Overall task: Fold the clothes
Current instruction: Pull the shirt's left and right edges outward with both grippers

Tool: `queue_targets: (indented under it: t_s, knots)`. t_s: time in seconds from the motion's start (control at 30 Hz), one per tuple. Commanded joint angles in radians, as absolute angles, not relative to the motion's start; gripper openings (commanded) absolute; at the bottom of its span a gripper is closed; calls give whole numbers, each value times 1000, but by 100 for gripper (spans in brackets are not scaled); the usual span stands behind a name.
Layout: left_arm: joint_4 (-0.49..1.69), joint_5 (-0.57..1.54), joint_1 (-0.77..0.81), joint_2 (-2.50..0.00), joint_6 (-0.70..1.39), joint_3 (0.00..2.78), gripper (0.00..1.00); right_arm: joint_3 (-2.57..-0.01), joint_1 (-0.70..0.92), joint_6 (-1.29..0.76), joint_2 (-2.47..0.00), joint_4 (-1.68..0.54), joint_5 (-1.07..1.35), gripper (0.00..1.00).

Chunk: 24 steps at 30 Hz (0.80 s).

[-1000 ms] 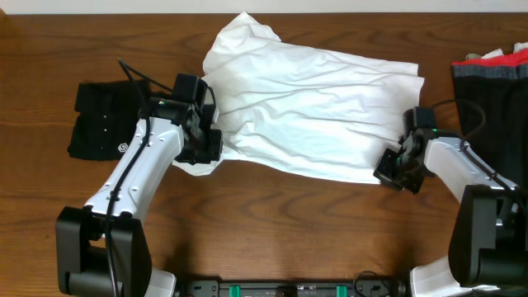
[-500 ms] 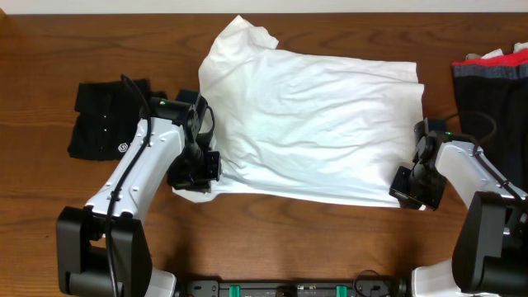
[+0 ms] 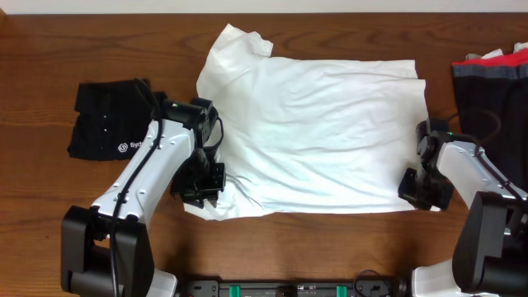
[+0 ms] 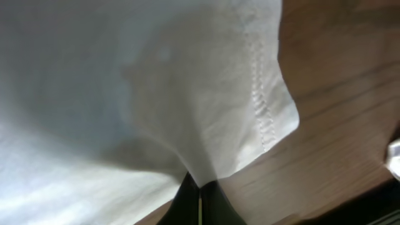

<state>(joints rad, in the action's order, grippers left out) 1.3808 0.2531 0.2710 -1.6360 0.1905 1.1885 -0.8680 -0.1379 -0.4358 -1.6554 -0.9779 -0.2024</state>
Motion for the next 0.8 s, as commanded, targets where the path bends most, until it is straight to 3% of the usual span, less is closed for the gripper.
queue_targets:
  t_s: [0.0, 0.07, 0.17, 0.43, 0.77]
  knots:
    - [1393, 160, 262, -1637, 197, 1195, 29, -864, -168, -449, -1639, -970, -256, 32]
    - [1392, 116, 247, -1637, 197, 1195, 29, -864, -182, -450, -1639, -968, -255, 52]
    - [1377, 47, 211, -1637, 209, 1195, 34, -864, -216, -475, -1639, -968, -253, 62]
    - [1115, -8, 84, -1647, 249, 1195, 56, -864, -337, -345, -1619, -857, 70, 59]
    - [755, -8, 60, -1668, 184, 1195, 66, -864, -365, -214, -1380, -691, 390, 58]
